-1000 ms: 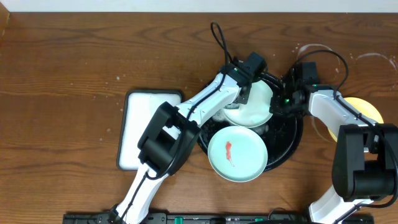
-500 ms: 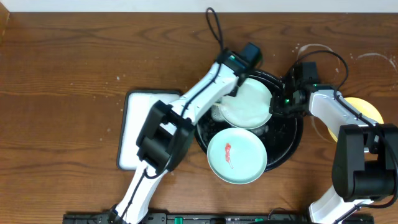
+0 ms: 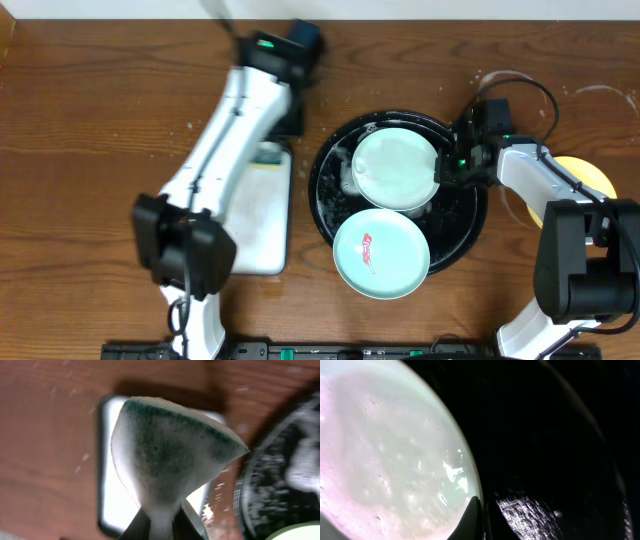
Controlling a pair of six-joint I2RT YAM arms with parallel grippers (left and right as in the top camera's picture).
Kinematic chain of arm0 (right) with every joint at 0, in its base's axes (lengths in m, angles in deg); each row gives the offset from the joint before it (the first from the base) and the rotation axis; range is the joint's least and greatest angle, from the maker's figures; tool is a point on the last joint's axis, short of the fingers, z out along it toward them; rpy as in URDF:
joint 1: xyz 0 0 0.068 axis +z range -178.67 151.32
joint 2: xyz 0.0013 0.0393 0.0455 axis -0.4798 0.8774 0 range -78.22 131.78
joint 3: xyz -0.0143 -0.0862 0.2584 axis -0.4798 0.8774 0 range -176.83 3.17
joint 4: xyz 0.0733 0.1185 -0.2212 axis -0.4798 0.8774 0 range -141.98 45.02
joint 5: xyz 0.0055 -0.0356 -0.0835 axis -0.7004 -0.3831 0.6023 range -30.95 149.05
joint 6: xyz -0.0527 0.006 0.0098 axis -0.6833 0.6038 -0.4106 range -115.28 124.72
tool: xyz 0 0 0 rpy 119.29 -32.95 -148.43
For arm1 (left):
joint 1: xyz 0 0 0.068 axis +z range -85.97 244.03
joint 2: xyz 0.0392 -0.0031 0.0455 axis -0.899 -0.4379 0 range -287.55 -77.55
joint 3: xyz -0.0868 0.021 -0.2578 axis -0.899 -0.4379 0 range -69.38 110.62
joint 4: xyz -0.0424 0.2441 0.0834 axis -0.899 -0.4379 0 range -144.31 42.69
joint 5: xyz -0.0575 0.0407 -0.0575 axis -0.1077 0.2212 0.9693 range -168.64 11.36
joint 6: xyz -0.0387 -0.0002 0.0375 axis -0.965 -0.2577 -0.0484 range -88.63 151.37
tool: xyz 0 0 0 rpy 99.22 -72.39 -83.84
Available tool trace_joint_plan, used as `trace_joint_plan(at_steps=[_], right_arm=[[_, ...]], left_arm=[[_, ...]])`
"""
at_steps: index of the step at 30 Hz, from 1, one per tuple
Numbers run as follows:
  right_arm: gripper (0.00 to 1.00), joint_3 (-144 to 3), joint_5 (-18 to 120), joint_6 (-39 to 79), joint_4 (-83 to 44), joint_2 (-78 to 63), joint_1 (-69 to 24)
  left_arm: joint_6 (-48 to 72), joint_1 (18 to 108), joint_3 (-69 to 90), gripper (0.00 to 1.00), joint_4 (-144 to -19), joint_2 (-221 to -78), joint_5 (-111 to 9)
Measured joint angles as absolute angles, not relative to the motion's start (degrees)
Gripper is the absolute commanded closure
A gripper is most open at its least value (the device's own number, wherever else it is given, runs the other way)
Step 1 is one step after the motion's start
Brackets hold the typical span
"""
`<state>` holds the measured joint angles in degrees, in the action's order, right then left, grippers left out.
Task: Clean dirty plates on tray and stack at the side
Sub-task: 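Lift the pale green plate with the right gripper toward the right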
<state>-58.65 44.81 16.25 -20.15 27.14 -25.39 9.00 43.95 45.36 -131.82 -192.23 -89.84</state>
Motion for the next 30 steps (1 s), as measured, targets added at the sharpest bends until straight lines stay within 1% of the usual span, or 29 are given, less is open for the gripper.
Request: trace_joint_plan(at_steps=[4,8,16,25,30], right_arm=[[0.99,-61.9,49.8,15.4,-14.0,26.1,-24.9],[0.99,-66.0,56.6,13.8,-10.6,21.4,-21.6],[0.99,-68.4,70.1,11.2,-7.9,12.1,-12.5],[0.99,-68.4,94.8,10.1,-7.2,7.8,-1.6],[0.99,-68.4,106.8,7.1,-7.2,6.6,4.4]], left_arm=[[9.5,49.7,44.2,0.92,-133.0,-192.0,-86.4],[10.4,52.3,39.2,0.92,-131.2,-192.1,-84.2],[13.5,54.0,30.2,0.92,-124.3,-192.2,-79.6],[14.4,54.5,26.6,0.92,-120.3,-192.2,-78.3],[14.7,54.6,26.6,0.91,-120.2,-192.2,-78.1]])
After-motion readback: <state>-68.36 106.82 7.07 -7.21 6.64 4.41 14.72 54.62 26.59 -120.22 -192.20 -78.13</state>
